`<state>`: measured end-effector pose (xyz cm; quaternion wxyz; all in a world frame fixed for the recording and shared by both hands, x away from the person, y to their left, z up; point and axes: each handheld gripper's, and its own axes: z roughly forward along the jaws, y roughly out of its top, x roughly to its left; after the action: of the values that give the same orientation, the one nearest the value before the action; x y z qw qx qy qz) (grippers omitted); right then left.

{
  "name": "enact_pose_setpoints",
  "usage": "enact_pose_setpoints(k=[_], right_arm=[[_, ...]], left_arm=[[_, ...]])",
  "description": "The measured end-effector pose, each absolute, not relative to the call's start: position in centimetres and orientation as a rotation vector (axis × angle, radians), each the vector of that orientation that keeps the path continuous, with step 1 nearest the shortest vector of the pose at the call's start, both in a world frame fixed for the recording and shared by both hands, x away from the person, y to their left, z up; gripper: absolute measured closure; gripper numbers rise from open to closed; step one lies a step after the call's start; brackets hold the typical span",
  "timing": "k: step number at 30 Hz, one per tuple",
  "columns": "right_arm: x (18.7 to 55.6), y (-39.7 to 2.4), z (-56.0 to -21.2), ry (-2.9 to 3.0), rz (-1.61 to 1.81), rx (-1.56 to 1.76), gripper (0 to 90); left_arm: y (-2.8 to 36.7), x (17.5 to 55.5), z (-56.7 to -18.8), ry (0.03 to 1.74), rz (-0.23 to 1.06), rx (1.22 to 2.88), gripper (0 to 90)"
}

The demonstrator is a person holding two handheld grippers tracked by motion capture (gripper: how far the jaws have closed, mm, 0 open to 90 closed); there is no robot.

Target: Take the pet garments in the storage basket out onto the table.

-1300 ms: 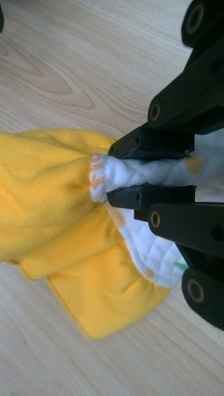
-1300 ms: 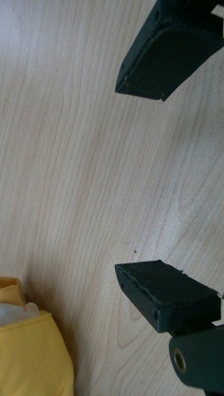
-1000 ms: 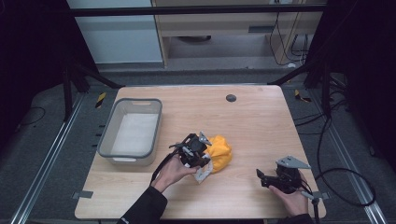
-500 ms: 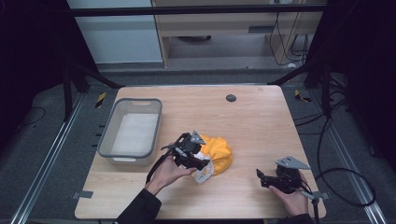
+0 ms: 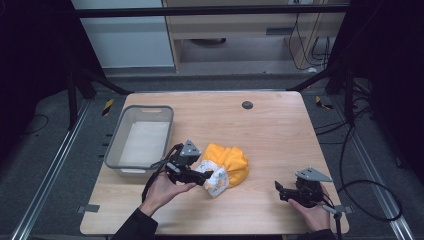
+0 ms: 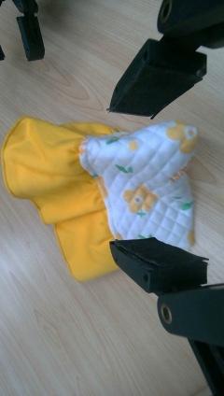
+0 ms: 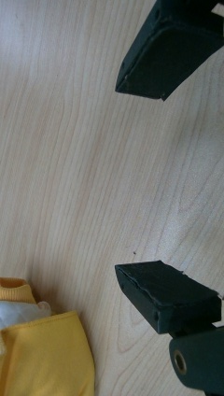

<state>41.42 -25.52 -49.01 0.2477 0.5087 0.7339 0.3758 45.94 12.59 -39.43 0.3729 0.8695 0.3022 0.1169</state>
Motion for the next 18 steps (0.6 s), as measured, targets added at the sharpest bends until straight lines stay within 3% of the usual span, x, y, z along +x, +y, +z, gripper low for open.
enact_pose_setpoints(k=[18], right_arm=[[41.4,-25.6,-49.1,1.999,1.02,1.388,11.3]], left_arm=[[19.3,42.2,-42.4,0.924,0.361,2.099,25.3]])
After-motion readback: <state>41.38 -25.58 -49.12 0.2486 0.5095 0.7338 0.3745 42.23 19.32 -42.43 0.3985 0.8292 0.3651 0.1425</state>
